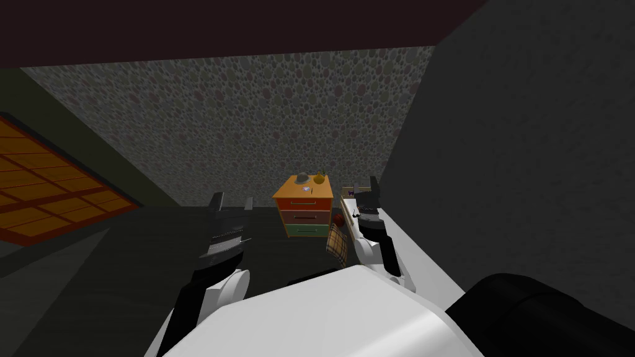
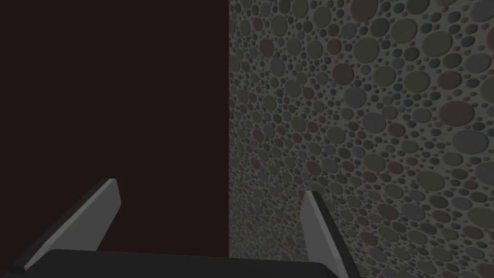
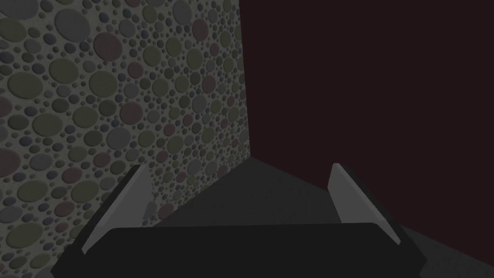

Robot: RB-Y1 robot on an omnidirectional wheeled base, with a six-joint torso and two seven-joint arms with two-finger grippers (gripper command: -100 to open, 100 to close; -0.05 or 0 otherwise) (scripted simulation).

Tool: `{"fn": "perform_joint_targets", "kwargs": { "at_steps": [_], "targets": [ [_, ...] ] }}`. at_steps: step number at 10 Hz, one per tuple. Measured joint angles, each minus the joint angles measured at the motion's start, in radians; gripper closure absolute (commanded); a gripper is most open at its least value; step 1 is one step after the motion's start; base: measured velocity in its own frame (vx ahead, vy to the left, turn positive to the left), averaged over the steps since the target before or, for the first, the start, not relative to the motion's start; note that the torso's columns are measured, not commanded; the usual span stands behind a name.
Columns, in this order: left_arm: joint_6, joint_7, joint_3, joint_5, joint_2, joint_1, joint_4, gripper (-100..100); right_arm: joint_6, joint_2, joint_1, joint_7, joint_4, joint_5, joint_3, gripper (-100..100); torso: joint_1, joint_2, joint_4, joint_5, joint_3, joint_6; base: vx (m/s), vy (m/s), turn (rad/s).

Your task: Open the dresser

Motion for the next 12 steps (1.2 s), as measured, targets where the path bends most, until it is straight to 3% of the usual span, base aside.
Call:
{"fn": "perform_joint_targets", "kwargs": {
  "at_steps": [2, 9, 10, 12],
  "targets": [
    [0.0, 0.0, 0.0, 0.0, 0.0, 0.0, 0.0, 0, 0.0, 0.0, 0.0, 0.0, 0.0, 0.0, 0.0, 0, 0.0, 0.104, 0.105, 0.0, -0.209, 0.0, 0.0, 0.0, 0.0],
    [0.0, 0.0, 0.0, 0.0, 0.0, 0.0, 0.0, 0, 0.0, 0.0, 0.0, 0.0, 0.0, 0.0, 0.0, 0, 0.0, 0.618, 0.617, 0.0, -1.234, 0.0, 0.0, 0.0, 0.0],
    [0.0, 0.0, 0.0, 0.0, 0.0, 0.0, 0.0, -100, 0.0, 0.0, 0.0, 0.0, 0.0, 0.0, 0.0, 0, 0.0, 0.691, 0.691, 0.0, -1.382, 0.0, 0.029, 0.007, -0.014],
    [-0.024, -0.007, -0.005, -0.004, 0.037, -0.008, 0.039, -100, 0.0, 0.0, 0.0, 0.0, 0.0, 0.0, 0.0, 0, 0.001, 0.732, 0.733, 0.0, -1.472, 0.0, 0.065, 0.015, -0.033]
  ]
}}
